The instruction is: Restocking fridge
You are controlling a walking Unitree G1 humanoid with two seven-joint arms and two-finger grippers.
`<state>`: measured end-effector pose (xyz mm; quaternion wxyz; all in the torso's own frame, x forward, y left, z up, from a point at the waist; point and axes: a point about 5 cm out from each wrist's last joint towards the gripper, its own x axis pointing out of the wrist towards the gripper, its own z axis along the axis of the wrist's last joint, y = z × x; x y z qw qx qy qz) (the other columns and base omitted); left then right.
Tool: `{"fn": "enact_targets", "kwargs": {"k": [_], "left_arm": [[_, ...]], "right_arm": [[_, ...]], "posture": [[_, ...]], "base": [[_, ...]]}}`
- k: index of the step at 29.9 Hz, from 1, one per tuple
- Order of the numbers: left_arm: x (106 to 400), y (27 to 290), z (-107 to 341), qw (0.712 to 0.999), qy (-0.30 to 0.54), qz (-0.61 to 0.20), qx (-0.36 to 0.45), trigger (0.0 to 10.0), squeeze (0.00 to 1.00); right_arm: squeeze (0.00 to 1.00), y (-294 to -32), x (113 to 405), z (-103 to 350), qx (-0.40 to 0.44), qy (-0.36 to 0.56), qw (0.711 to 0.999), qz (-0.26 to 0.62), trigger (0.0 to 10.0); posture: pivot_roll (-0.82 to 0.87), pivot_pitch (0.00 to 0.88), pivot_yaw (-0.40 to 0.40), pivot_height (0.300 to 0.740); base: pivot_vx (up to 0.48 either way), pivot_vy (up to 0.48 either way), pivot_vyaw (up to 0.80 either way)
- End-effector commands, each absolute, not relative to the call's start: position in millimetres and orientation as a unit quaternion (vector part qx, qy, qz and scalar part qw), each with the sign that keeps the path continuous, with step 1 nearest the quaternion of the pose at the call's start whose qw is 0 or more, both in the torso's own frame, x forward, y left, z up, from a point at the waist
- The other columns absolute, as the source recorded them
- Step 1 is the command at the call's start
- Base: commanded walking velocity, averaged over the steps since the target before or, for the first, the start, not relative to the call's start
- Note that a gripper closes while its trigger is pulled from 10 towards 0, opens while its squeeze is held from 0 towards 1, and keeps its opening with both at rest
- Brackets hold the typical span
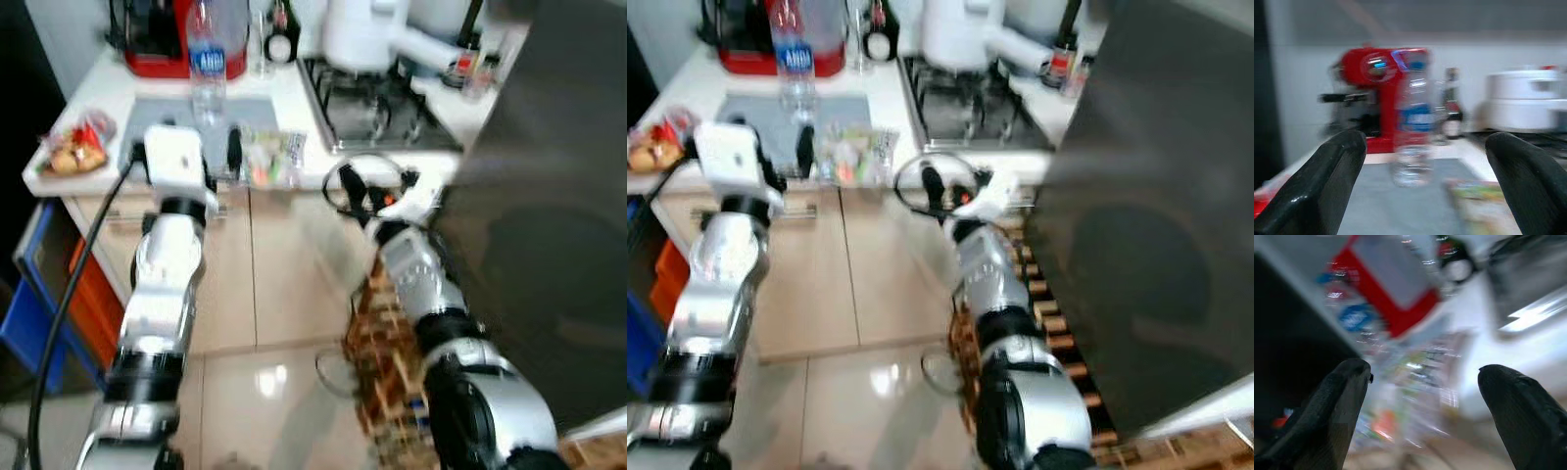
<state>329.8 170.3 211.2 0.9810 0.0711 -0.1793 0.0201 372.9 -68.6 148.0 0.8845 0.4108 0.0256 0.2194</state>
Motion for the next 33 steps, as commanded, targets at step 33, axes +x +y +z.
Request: {"fn": "enact_targets", "kwargs": {"k": [33], "left_arm": [[326, 191, 209, 0.983, -0.146, 0.053, 0.099, 10.0, 0.00]], "right_arm": [[0.00, -57, 345, 128, 0.378, 0.092, 0.896, 0.213, 10.0]], "posture": [[0.05, 0.000, -0.042, 0.740]], "base": [[0.011, 0.064, -0.04]]}}
